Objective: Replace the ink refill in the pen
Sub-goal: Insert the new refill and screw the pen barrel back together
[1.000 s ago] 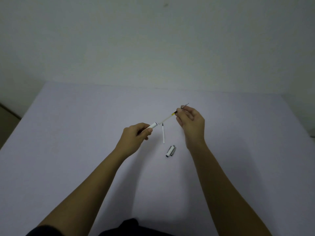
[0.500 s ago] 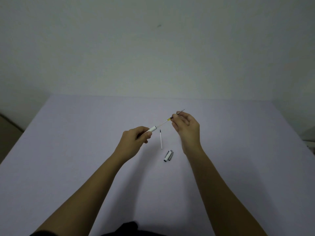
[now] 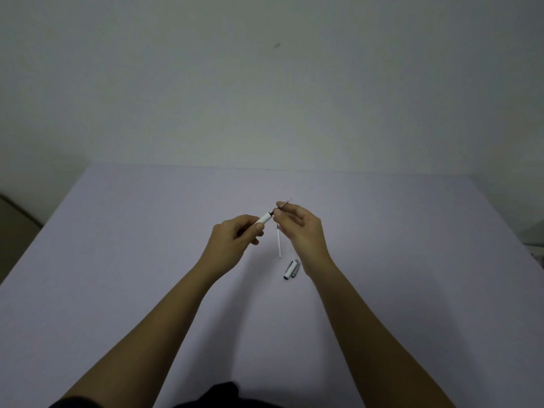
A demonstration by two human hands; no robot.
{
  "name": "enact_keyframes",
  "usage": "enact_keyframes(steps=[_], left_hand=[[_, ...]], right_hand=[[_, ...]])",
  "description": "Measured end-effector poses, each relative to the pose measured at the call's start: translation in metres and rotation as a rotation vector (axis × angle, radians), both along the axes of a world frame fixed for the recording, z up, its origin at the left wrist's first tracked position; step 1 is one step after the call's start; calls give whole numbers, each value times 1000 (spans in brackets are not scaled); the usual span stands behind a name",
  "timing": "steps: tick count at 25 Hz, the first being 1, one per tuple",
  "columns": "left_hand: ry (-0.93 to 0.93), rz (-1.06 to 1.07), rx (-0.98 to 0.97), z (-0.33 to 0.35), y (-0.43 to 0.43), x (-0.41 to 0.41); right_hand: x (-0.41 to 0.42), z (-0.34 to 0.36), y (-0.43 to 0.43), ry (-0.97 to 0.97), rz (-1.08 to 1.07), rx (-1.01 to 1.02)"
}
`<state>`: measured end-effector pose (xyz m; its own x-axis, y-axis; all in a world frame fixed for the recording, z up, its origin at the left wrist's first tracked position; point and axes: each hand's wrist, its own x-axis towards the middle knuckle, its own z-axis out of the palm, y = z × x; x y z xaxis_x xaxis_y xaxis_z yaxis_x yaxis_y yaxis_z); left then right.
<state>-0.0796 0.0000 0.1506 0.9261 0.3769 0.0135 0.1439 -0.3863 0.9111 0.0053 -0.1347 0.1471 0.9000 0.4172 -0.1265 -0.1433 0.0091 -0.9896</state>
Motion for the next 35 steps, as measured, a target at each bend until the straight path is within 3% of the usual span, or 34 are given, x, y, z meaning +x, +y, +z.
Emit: enact_keyframes(steps=[3, 7, 10, 13, 32, 35], left_hand=[[-5, 9, -32, 1, 1, 0], [-17, 14, -67, 1, 4, 3], [-8, 16, -76, -2, 8, 6], [18, 33, -87, -9, 12, 11], [115, 61, -110, -39, 16, 17], [138, 68, -100, -42, 19, 13]], right_hand=[[15, -16, -7, -21, -40, -88], [32, -63, -26, -54, -179, -496], [36, -100, -40, -67, -139, -766], [39, -123, -45, -35, -93, -901], [37, -149, -40, 40, -91, -988], [41, -140, -38, 149, -156, -712]])
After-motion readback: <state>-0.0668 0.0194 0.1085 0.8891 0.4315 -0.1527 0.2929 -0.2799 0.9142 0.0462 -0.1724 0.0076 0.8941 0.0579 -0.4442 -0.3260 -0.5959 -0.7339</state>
